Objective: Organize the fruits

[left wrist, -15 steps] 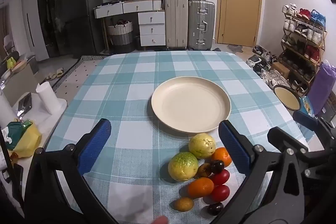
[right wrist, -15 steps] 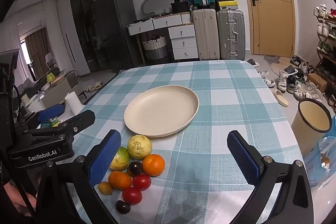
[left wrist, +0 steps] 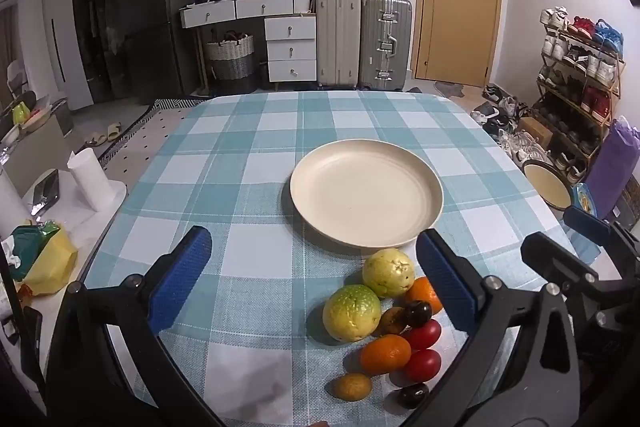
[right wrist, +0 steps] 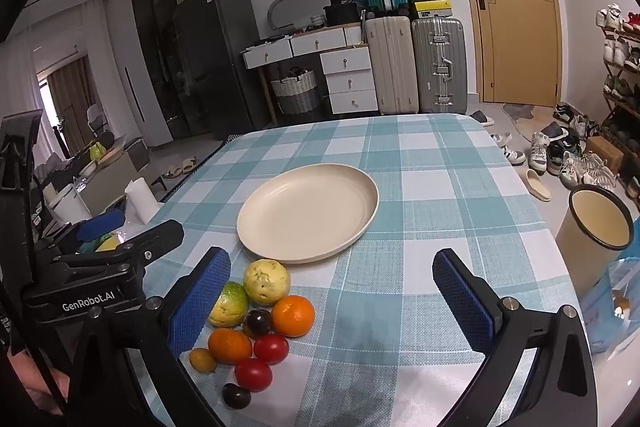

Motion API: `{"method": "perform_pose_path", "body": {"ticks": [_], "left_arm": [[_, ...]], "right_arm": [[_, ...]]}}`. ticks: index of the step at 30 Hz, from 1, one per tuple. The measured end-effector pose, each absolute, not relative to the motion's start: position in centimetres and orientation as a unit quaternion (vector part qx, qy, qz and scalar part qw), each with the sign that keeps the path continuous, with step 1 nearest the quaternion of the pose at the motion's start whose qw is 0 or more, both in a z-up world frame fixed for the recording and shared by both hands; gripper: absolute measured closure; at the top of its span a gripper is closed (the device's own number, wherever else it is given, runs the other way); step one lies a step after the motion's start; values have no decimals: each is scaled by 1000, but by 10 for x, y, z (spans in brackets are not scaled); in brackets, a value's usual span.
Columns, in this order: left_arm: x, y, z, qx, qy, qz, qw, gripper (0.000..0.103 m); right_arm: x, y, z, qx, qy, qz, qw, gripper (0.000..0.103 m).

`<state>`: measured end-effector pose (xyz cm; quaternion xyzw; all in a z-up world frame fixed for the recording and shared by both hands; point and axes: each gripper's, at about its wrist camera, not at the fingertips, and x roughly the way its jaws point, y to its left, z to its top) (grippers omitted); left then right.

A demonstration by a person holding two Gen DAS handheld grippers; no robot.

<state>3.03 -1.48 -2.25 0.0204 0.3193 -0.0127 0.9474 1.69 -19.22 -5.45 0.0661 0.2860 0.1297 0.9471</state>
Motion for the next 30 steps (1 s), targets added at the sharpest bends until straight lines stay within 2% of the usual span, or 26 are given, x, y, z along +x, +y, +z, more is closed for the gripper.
{"method": "perform_pose_path", "body": {"ticks": [3, 30], "left_arm": [[7, 6, -10, 12, 313, -14, 950, 1], [3, 12, -13, 4, 314, -15, 949, 1]], "right_arm": [[17, -194, -50, 65, 286, 131, 947, 0], [14, -185, -53, 58, 285, 135, 947, 0]]}}
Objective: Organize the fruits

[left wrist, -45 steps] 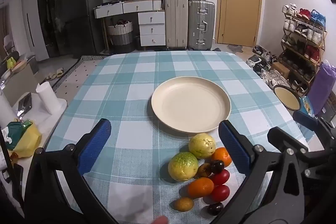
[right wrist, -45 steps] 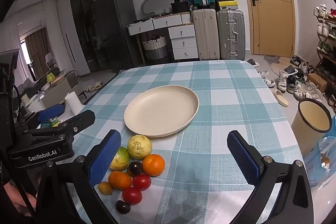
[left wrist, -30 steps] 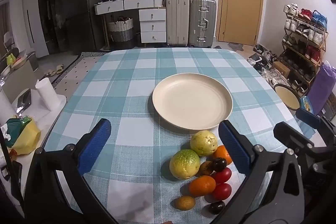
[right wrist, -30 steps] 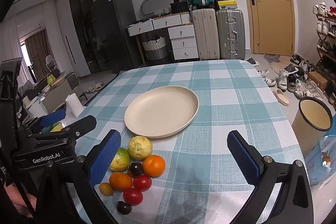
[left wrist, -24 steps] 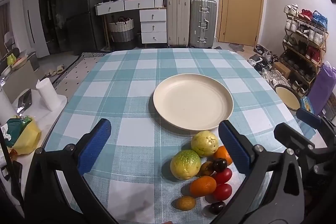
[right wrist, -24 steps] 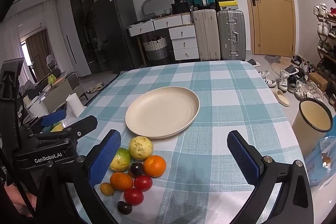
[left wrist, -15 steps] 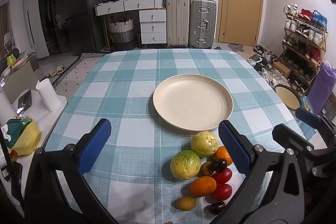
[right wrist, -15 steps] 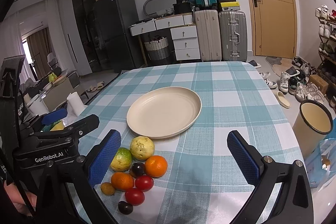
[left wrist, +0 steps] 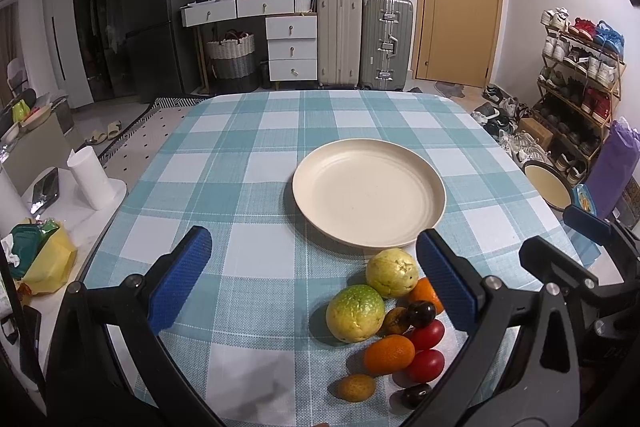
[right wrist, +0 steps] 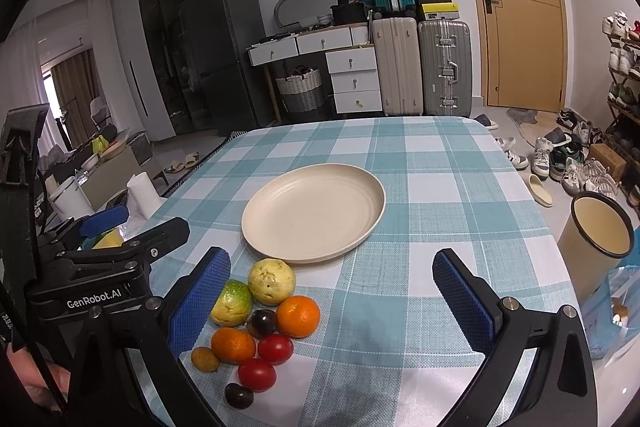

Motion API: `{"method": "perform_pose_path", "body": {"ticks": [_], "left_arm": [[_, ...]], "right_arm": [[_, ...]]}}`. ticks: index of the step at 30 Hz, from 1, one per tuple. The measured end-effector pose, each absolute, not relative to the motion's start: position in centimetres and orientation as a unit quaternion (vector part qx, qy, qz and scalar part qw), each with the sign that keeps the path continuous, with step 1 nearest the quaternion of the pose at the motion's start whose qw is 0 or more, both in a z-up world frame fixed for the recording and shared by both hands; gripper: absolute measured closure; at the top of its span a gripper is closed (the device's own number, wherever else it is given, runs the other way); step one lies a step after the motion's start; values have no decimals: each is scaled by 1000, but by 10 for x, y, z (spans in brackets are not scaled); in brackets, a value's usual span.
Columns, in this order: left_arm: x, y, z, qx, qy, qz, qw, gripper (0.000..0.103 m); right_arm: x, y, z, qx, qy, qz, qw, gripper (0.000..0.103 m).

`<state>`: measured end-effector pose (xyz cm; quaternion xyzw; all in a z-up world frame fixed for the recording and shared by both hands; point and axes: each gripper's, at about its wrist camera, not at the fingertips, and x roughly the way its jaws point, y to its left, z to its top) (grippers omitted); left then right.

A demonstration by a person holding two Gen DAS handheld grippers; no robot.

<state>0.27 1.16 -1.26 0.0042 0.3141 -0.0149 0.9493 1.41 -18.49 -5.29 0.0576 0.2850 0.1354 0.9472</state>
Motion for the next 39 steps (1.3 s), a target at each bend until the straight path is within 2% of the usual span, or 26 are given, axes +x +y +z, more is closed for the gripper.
{"method": "perform_pose_path", "body": {"ticks": [39], "left_arm": [[14, 25, -25, -26, 335, -36, 941, 1]], "right_arm": [[14, -190, -61, 65, 292, 133, 945, 0]]}}
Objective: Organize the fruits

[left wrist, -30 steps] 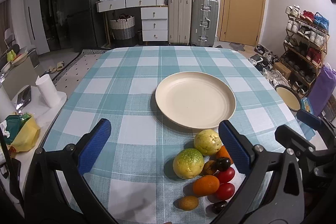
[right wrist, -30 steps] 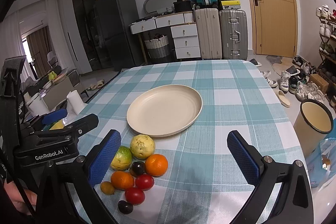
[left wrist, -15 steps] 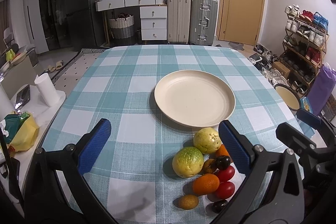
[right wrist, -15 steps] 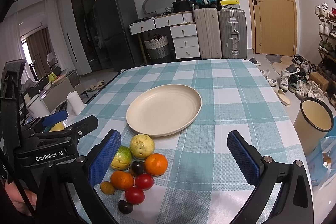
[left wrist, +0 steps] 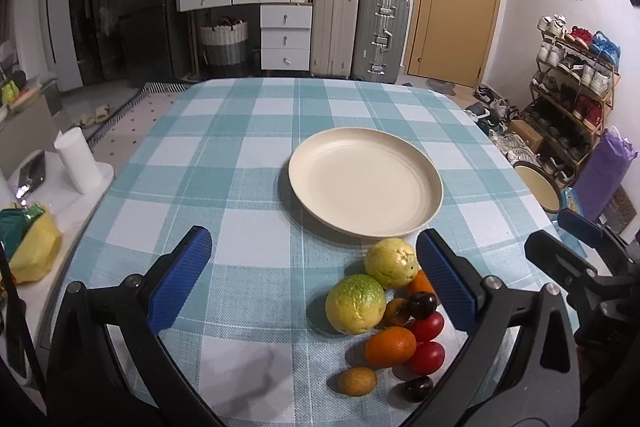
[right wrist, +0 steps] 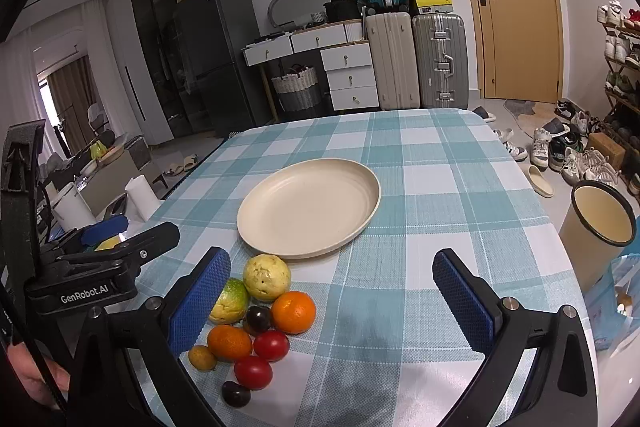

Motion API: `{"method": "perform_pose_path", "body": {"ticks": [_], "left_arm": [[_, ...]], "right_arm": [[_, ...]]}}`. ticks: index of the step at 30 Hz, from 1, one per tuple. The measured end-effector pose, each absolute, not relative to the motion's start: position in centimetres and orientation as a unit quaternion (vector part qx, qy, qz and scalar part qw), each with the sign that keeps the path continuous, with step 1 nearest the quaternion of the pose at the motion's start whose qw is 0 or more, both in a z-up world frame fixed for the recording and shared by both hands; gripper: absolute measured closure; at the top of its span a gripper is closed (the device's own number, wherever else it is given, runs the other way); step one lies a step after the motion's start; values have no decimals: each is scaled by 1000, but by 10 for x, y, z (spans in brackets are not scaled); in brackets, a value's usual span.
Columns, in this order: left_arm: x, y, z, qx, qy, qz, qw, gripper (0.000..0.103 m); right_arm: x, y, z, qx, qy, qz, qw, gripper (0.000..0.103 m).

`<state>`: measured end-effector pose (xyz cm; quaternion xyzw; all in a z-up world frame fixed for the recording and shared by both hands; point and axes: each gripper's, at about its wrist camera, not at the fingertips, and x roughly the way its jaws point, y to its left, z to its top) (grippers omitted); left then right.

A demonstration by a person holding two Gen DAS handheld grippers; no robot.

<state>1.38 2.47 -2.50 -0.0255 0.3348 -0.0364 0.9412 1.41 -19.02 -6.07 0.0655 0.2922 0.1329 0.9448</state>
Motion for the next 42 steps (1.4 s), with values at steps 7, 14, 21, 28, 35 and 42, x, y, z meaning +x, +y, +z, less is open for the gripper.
{"method": "perform_pose_path", "body": {"ticks": [7, 14, 21, 28, 35, 42], "left_arm": [[17, 35, -36, -42, 348, -56, 935, 1], [19, 38, -57, -40, 371, -66, 925, 1], [30, 38, -79, -52, 403, -97, 909, 1], [44, 34, -98, -65, 438, -112, 890, 1], [61, 35, -112, -84, 467, -120, 872, 5], [74, 32, -120, -95, 482, -140, 859, 19]], "right_arm": [[16, -189, -62, 67, 296, 136, 943, 0], [20, -187, -67, 67, 302, 136, 941, 0], [23, -186, -72, 68, 311, 136, 938, 0], [26, -187, -76, 70, 318, 135, 936, 0], [30, -189, -80, 74, 324, 134, 933, 0], [35, -192, -83, 78, 330, 133, 931, 0]]}}
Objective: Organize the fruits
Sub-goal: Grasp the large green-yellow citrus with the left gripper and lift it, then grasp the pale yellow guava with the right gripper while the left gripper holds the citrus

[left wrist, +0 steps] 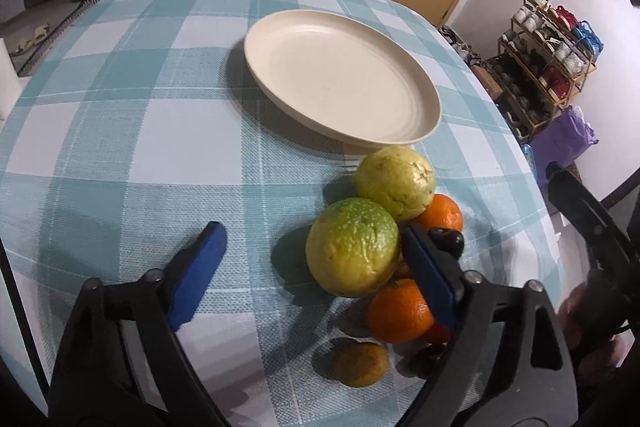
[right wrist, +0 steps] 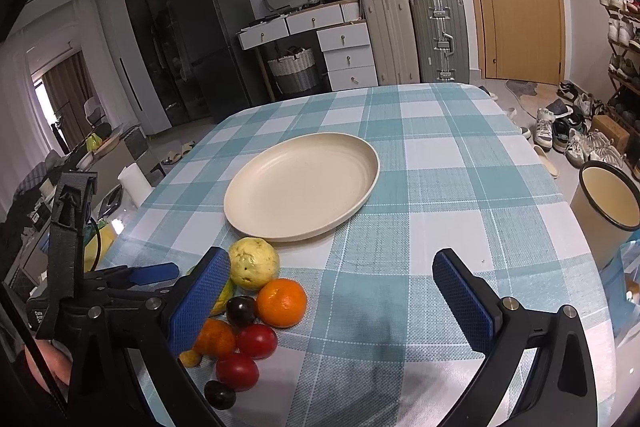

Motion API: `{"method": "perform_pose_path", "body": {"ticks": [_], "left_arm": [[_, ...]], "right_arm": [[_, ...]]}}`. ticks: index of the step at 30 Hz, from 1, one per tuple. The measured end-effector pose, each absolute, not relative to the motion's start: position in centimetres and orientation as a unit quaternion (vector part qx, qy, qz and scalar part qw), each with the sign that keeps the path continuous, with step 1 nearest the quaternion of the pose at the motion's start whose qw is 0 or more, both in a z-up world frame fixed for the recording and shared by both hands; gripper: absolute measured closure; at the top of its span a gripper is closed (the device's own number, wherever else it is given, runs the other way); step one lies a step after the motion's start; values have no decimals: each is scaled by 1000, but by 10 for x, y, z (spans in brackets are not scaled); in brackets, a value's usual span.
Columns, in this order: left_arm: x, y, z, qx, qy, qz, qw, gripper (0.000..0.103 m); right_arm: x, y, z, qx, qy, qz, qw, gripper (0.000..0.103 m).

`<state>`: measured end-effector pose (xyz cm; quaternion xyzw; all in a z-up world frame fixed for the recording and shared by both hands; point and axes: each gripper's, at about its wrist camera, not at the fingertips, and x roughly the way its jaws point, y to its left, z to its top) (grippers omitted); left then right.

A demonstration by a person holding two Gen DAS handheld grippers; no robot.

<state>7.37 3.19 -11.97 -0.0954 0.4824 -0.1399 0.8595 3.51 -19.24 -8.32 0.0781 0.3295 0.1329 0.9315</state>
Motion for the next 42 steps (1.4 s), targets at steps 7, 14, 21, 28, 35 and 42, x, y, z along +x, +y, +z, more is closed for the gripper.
{"method": "perform_pose_path", "body": {"ticks": [7, 14, 21, 28, 35, 42], "left_arm": [[73, 30, -122, -115, 490, -167, 848, 38], [73, 29, -128, -138, 494, -198, 835, 57], [69, 33, -128, -151, 491, -211, 831, 58], [65, 37, -121, -150, 482, -212, 837, 58], [61, 47, -115, -155, 475, -208, 841, 57], [58, 65, -107, -160, 464, -197, 849, 57]], "right_arm": [[39, -192, -84, 79, 331, 140, 930, 0], [40, -191, -84, 80, 333, 144, 929, 0], [40, -191, -83, 86, 337, 151, 925, 0], [43, -189, -84, 93, 341, 162, 921, 0], [45, -184, -86, 89, 346, 170, 919, 0], [54, -175, -91, 99, 366, 201, 903, 0]]}}
